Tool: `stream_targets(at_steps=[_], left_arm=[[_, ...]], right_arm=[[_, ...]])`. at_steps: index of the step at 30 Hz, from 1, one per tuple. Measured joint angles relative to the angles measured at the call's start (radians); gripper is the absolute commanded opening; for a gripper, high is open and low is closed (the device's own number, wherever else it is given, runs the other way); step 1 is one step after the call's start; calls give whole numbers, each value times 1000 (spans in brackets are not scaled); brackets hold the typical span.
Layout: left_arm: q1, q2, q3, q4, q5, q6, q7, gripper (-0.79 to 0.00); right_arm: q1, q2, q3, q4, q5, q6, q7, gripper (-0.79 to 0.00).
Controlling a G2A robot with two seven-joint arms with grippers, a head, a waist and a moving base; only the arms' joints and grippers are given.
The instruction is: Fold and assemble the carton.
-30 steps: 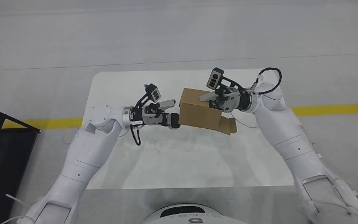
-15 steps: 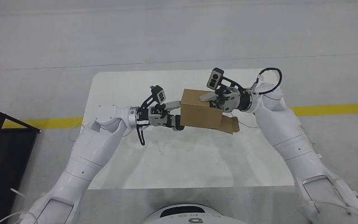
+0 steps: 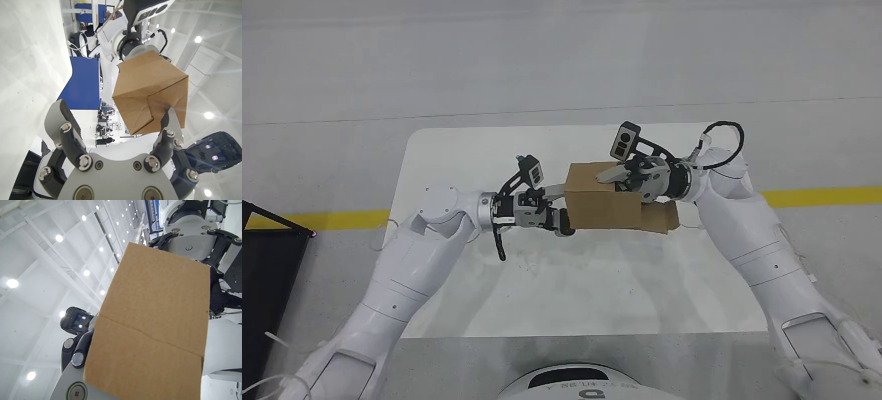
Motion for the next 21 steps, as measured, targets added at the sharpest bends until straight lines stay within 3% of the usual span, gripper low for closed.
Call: stream_targets(at_steps=[9, 16, 21], left_arm=[[20, 15, -77, 32, -27, -28, -2, 0], [59, 53, -266, 111, -60, -60, -2, 0], [75, 84, -427, 178, -68, -79, -5, 0]], right_arm=[[-5, 0, 8, 1, 12, -3, -7, -785], [-5, 3, 14, -4, -7, -4, -27, -785], [83, 28, 18, -55, -236, 183, -184, -785]])
